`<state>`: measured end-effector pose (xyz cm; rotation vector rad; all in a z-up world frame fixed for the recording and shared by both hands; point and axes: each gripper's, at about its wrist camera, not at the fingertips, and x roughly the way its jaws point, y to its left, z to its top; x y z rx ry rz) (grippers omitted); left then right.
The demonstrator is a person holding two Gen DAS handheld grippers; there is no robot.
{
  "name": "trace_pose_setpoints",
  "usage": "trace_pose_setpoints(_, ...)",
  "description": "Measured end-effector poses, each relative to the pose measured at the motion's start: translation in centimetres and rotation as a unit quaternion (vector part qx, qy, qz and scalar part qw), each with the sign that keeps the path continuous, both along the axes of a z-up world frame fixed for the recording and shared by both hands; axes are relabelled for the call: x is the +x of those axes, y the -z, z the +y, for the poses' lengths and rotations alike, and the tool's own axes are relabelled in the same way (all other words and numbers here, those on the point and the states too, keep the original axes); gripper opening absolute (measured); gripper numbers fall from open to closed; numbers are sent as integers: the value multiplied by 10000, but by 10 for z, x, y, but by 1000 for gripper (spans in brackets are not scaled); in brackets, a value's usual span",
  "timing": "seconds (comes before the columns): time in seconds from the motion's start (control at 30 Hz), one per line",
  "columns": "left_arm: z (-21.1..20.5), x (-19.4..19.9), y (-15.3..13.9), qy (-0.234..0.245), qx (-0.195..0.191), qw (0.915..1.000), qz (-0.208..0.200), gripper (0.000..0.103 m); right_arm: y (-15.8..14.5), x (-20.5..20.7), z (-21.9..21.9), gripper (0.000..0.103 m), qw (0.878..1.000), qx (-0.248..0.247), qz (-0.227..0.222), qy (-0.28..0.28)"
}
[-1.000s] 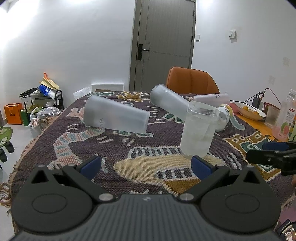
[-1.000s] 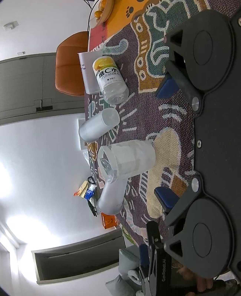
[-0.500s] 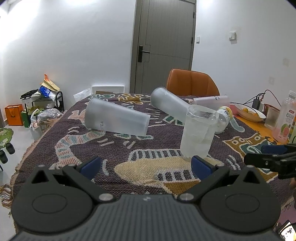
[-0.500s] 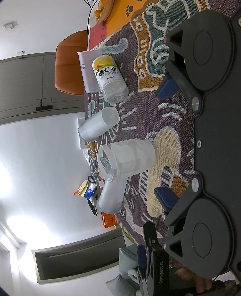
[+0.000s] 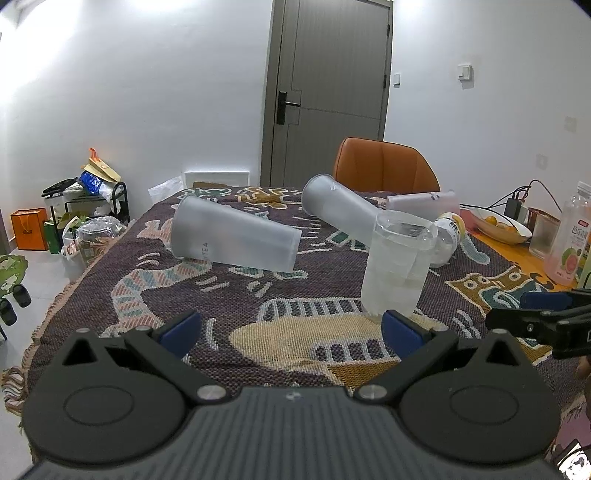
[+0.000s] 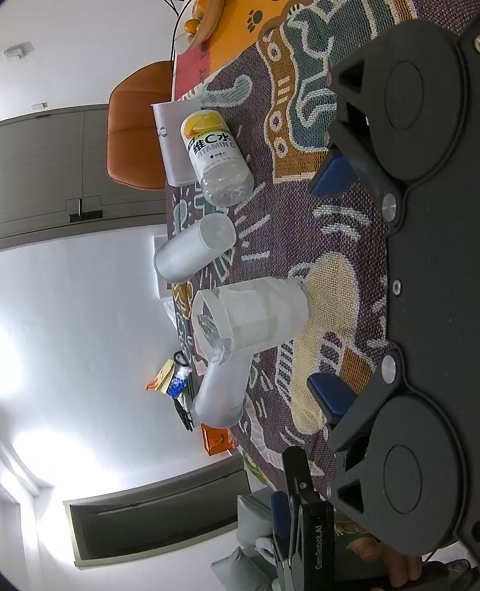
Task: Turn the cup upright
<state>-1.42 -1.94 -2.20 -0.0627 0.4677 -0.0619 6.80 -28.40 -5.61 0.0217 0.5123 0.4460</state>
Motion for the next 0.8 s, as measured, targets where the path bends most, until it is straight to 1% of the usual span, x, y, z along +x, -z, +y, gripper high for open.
trace_pose_setpoints(0.63,0,0,0,5,3,10000,0,103,4,3,-2,103,10000,-1,47,41)
trace_pose_setpoints(0.8,0,0,4,18,26,10000,25,103,7,6,-2,103,9999,-5,85,62)
